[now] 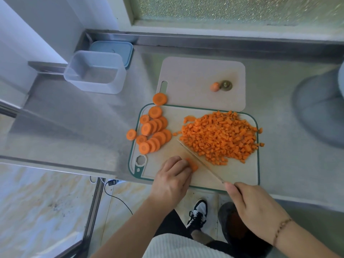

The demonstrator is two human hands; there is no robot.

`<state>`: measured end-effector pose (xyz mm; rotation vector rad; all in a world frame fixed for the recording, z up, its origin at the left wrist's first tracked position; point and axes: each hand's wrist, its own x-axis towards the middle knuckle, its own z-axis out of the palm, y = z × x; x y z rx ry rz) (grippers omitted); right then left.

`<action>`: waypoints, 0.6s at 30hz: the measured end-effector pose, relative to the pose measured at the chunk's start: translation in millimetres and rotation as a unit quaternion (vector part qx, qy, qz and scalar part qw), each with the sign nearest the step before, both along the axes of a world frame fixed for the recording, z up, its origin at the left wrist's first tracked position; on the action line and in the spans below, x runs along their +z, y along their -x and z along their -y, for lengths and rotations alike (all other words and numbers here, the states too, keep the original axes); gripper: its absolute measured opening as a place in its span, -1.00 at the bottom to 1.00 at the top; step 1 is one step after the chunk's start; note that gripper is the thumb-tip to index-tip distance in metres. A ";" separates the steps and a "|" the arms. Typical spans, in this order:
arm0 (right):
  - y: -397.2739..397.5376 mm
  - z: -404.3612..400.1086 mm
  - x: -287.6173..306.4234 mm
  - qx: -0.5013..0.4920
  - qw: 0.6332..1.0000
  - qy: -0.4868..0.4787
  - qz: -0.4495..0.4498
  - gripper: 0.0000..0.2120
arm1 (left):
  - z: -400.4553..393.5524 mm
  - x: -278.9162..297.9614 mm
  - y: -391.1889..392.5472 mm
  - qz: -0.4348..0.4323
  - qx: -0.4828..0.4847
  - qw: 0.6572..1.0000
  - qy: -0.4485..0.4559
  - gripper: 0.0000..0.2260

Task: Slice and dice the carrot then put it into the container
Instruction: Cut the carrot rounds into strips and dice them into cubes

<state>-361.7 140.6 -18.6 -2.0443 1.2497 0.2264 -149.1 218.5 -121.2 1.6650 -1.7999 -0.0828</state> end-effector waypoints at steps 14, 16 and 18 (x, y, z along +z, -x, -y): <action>-13.1 -3.3 -1.8 0.039 0.999 -0.012 -0.027 -0.44 | 0.8 6.2 6.3 -0.025 0.019 0.999 -0.027 -0.91; -8.0 -1.7 -2.4 0.026 1.000 -0.014 -0.002 -0.41 | 0.4 7.1 4.8 -0.026 0.014 0.999 -0.026 -0.94; 1.0 -2.9 -0.1 0.010 1.000 -0.024 0.017 -0.41 | -0.4 5.7 2.1 -0.026 0.015 0.999 -0.020 -0.96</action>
